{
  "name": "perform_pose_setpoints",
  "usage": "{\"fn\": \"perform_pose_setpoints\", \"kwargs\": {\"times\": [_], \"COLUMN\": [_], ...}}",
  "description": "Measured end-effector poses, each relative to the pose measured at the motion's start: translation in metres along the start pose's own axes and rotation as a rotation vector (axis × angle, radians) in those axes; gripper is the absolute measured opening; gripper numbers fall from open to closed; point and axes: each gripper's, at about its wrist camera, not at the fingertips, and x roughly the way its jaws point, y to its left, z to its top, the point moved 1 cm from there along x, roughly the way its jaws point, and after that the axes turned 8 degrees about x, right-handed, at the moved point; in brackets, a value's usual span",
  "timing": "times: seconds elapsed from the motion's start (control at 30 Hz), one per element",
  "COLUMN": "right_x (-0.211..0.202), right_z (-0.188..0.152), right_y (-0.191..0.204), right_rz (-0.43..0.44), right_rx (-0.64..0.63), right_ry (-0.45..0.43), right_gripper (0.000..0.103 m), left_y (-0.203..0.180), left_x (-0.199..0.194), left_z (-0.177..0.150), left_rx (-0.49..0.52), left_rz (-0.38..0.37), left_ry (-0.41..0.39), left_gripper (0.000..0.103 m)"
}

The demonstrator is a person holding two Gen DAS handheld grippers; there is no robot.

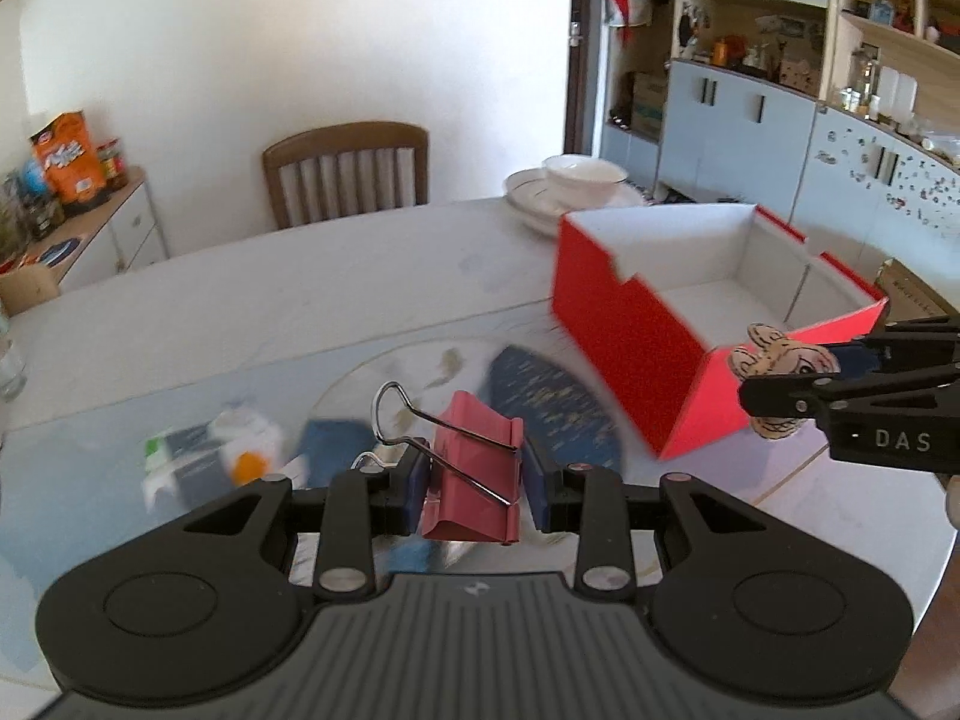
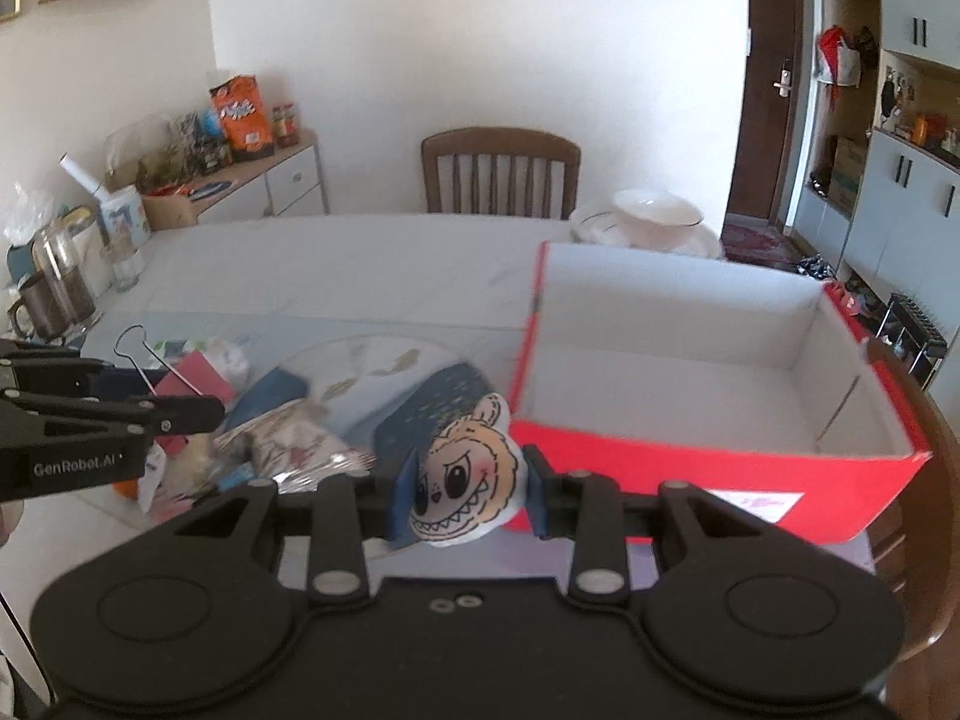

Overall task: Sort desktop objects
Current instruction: 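Carry the clip and doll with both tools over the red box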

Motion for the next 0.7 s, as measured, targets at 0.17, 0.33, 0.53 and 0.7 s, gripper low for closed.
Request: {"fn": "perform_pose_setpoints", "kwargs": {"times": [0.17, 0.33, 0.53, 0.7], "right_x": [-0.003, -0.005, -0.005, 0.002], "right_z": [0.011, 0.02, 0.029, 0.033], "right_y": [-0.03, -0.059, -0.092, -0.116], "right_rz": [-0.012, -0.024, -0.058, -0.095], "right_rx": [0.007, 0.009, 0.009, 0.022], "right_ry": [-0.021, -0.03, -0.046, -0.048], "right_gripper": [0.035, 0.035, 0.035, 0.035], "left_y": [-0.031, -0.06, -0.089, -0.11], "left_x": [0.011, 0.023, 0.04, 0.055], "left_z": [0.022, 0.042, 0.066, 0.086], "left_rx": [0.033, 0.07, 0.118, 0.15], "left_rz": [-0.013, -0.035, -0.064, -0.086], "left_ry": [-0.019, -0.027, -0.042, -0.05], "left_gripper": [0.031, 0.031, 0.031, 0.031]}}
